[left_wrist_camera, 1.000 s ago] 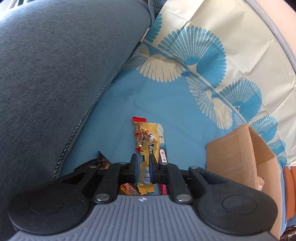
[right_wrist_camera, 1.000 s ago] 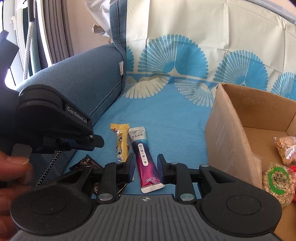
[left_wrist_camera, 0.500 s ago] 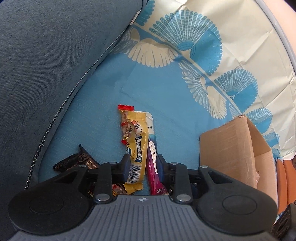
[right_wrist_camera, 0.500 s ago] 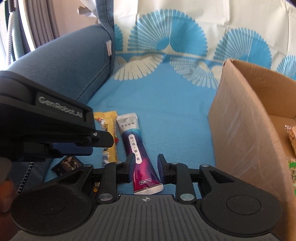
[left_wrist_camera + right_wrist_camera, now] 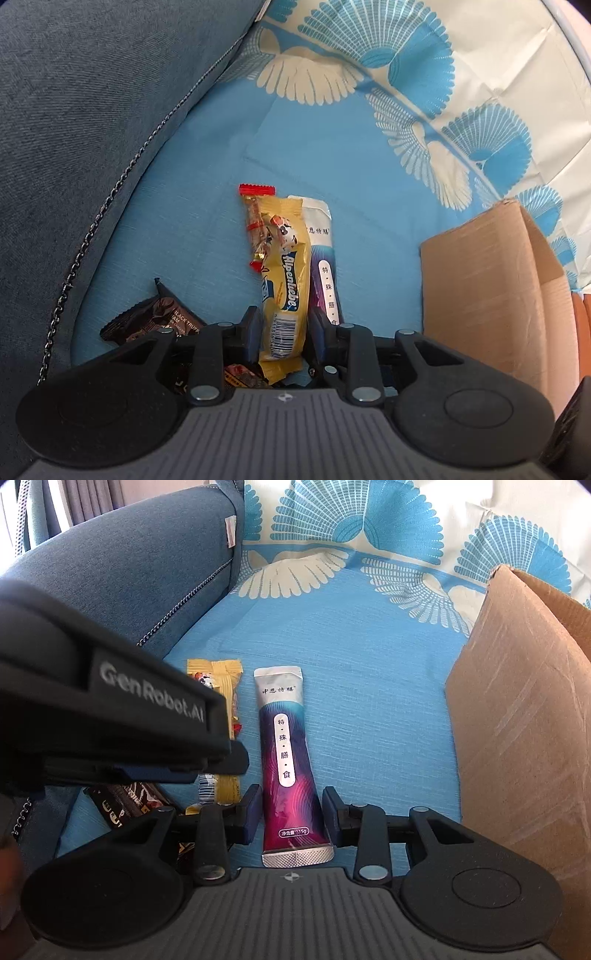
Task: Organize snacks
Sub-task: 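Grasp the yellow wafer bar with the left tool while the right tool grasps the purple tube snack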
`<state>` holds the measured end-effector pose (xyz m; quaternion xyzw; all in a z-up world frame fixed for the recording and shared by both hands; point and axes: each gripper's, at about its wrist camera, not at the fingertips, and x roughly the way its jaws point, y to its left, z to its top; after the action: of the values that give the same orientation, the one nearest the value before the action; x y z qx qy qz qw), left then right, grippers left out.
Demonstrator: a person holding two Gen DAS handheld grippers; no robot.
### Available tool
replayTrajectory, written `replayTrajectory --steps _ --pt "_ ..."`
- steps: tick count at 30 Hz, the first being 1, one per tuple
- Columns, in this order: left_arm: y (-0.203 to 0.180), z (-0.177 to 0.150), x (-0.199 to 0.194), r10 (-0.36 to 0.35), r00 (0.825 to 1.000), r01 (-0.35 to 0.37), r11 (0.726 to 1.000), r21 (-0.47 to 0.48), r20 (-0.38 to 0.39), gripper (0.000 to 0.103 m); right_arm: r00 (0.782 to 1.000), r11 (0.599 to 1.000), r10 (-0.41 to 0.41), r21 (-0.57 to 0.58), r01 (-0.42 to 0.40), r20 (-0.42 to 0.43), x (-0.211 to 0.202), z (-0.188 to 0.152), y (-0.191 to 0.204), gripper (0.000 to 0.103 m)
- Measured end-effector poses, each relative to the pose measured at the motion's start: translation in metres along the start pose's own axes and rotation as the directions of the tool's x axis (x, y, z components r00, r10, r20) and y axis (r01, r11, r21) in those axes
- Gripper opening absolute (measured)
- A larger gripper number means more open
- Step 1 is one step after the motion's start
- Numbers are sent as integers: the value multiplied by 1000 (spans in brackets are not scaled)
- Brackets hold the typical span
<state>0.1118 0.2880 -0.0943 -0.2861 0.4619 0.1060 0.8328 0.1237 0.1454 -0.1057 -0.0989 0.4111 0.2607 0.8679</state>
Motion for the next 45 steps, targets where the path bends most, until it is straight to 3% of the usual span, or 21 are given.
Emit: replayTrajectory --steps 2,10,16,24,39,45 --pt "-1 -1 2 11 1000 -11 1000 20 -1 25 1000 1000 4 -3 -4 1 -1 -1 -1 36" --pt "-3 -2 -8 14 999 -16 999 39 47 19 1000 1000 7 5 -7 27 -9 -4 -6 25" --pt "-1 -5 -26 -5 996 3 1000 20 91 19 999 1000 -11 -2 11 34 -24 -9 -8 24" --pt "6 -9 -21 52 998 -53 998 15 26 19 997 999 -41 2 41 -67 -25 -19 -7 27" --pt "-1 -5 5 115 993 -114 991 67 3 25 999 999 -33 32 33 -21 -10 -11 -15 31" --pt "-3 -5 -2 131 990 -134 988 72 52 22 999 998 -41 42 41 2 -12 -9 -18 22"
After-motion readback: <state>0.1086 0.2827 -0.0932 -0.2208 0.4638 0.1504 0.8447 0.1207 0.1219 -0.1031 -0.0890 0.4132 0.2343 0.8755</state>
